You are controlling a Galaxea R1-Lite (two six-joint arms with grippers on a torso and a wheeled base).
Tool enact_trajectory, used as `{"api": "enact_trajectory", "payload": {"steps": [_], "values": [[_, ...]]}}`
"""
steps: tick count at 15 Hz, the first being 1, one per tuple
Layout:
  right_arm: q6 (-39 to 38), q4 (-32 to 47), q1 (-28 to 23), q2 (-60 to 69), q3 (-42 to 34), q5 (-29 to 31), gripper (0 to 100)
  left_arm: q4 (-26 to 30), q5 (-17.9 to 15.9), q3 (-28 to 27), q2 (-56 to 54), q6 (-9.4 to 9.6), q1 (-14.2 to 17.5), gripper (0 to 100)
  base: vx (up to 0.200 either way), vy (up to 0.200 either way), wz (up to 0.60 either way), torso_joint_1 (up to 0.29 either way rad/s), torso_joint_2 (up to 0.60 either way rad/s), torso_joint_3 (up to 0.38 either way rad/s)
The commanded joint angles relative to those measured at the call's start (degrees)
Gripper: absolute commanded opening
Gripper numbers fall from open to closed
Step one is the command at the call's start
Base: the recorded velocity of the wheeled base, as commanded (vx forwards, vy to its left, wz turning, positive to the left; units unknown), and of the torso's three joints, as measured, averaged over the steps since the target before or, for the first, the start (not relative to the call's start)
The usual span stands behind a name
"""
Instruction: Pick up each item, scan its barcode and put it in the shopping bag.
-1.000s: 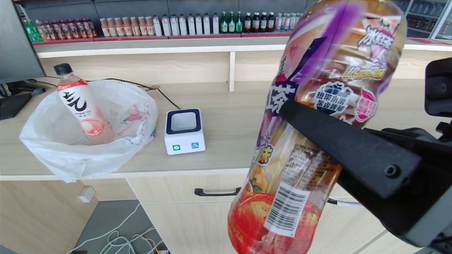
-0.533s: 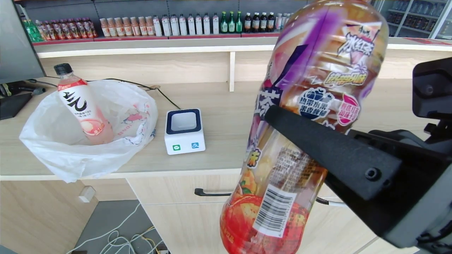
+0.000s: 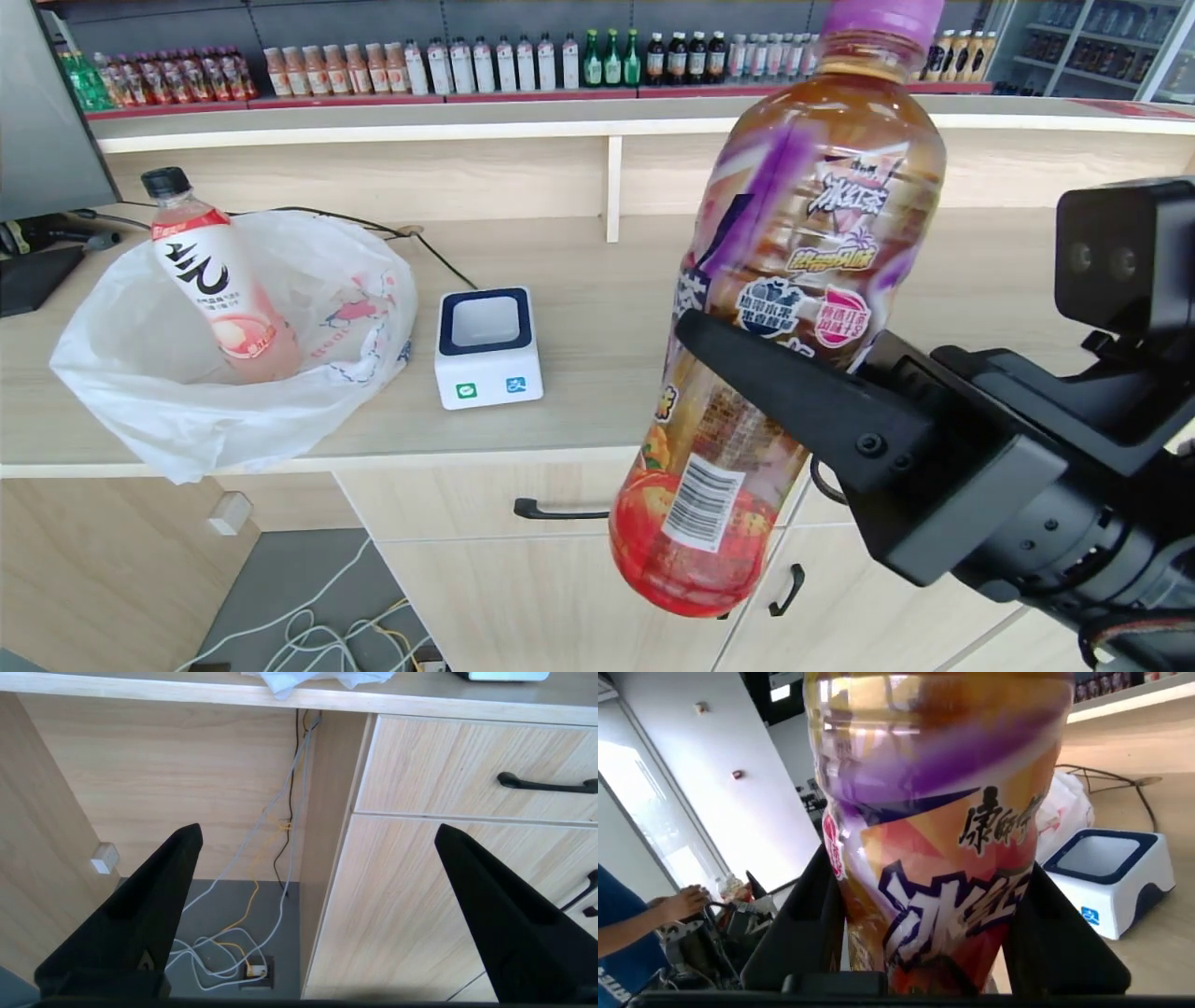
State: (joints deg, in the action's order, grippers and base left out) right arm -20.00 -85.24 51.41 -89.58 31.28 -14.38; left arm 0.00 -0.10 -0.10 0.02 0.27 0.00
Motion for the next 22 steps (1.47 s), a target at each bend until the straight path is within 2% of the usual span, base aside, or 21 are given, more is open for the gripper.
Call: {"api": "enact_trajectory", "payload": {"steps": [1, 6, 10, 15, 17, 20, 22], "values": [[0.93, -0.19, -0.69, -0.25, -0.26, -0.03, 0, 0.00, 0.01, 0.01, -0.02, 0.00, 0.00, 100, 0.000, 0.000, 0.00, 0.000, 0.00, 0.000], [10.60, -0.02, -4.83, 0.81, -5.18, 1.64, 0, 0.00, 0.01, 0.10, -0.02, 0.00, 0.00, 100, 0.000, 0.000, 0.00, 0.000, 0.00, 0.000], [15.35, 0.33, -5.00, 1.07, -5.70, 11.22, 0, 0.09, 0.01, 0.01, -0.02, 0.00, 0.00, 100, 0.000, 0.000, 0.00, 0.000, 0.00, 0.000], [23.26, 0.33, -8.34, 0.28, -5.27, 19.83, 0, 0.00, 0.01, 0.01, -0.02, 0.00, 0.00, 100, 0.000, 0.000, 0.00, 0.000, 0.00, 0.000], [24.84, 0.25, -11.77, -0.25, -5.44, 22.56, 0, 0.00, 0.01, 0.01, -0.02, 0.08, 0.00, 100, 0.000, 0.000, 0.00, 0.000, 0.00, 0.000], [24.93, 0.25, -18.10, -1.39, -2.98, 22.65, 0, 0.09, 0.01, 0.01, -0.02, 0.08, 0.00, 100, 0.000, 0.000, 0.00, 0.000, 0.00, 0.000], [24.49, -0.19, -19.68, -1.65, -1.57, 22.65, 0, 0.09, 0.01, 0.01, -0.02, 0.17, 0.00, 100, 0.000, 0.000, 0.00, 0.000, 0.00, 0.000]]}}
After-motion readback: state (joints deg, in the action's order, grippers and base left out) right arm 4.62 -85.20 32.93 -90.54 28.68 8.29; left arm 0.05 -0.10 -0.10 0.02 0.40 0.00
